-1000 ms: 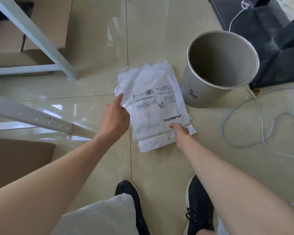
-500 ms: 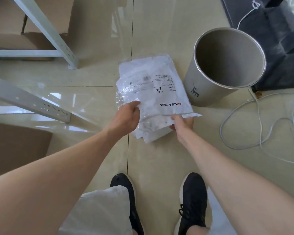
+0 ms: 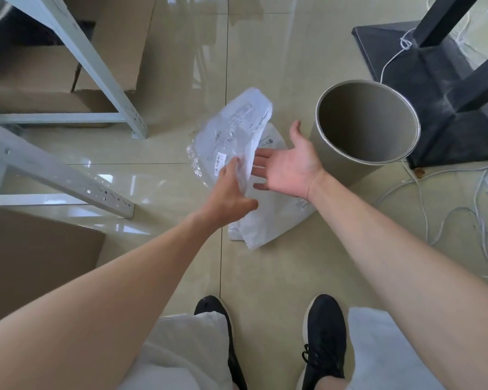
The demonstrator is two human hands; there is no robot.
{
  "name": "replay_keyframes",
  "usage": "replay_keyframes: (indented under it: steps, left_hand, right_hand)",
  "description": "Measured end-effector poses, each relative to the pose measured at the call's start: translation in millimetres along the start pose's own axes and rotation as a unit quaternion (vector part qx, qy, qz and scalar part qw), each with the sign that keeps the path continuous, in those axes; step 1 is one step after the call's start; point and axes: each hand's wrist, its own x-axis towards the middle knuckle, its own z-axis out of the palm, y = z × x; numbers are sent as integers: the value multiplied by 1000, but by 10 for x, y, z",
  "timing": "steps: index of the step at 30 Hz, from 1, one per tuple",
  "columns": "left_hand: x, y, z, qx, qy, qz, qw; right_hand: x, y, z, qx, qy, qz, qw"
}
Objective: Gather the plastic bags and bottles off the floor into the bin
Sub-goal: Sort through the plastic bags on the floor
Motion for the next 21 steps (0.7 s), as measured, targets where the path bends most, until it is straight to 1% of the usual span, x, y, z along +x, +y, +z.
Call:
replay_keyframes:
  steps: [2, 4, 5, 6, 7, 8, 9, 10, 11, 12, 13, 14, 16, 19, 21]
  left_hand:
    - [22, -54, -15, 31, 56, 0, 998]
    - [65, -97, -28, 50, 107, -2, 993]
    - [94, -120, -31, 54, 129, -4, 990]
    - [127, -146, -35, 57, 149, -7, 987]
    - [169, -183, -34, 60, 165, -11, 984]
    - [210, -225, -26, 62, 174, -17, 983]
    - [250, -272, -6, 62, 177, -26, 982]
    - [280, -314, 14, 63, 175, -34, 982]
    - [308, -365, 36, 61, 169, -35, 983]
    - [337, -416, 59, 58, 162, -31, 985]
    - [362, -462, 78, 53, 157, -25, 986]
    - [387, -495, 104, 50, 150, -22, 987]
    - [387, -520, 149, 46, 127, -28, 990]
    - [344, -519, 206, 42, 92, -27, 995]
    - [313, -507, 239, 43, 77, -19, 996]
  right_hand:
    - [14, -16, -40, -40, 6, 15, 999]
    - [43, -24, -76, -43, -2, 20, 999]
    - [67, -14, -106, -38, 10, 12, 999]
    - [99, 8, -146, -30, 41, -2, 999]
    - [156, 59, -228, -23, 100, -22, 995]
    - [218, 141, -328, -17, 182, -45, 982]
    - [316, 263, -496, -20, 286, -62, 956]
    - [399, 402, -655, -30, 389, -67, 918]
    - [448, 559, -809, -51, 473, -62, 877]
    - [484, 721, -958, -62, 524, -46, 848]
    - [487, 862, -1050, -63, 550, -24, 833]
    - [504, 990, -1132, -53, 558, -2, 828]
    - [499, 1177, -1200, -17, 553, 14, 833]
    - [526, 1239, -1217, 36, 517, 6, 855]
    - [550, 1180, -1211, 46, 521, 2, 853]
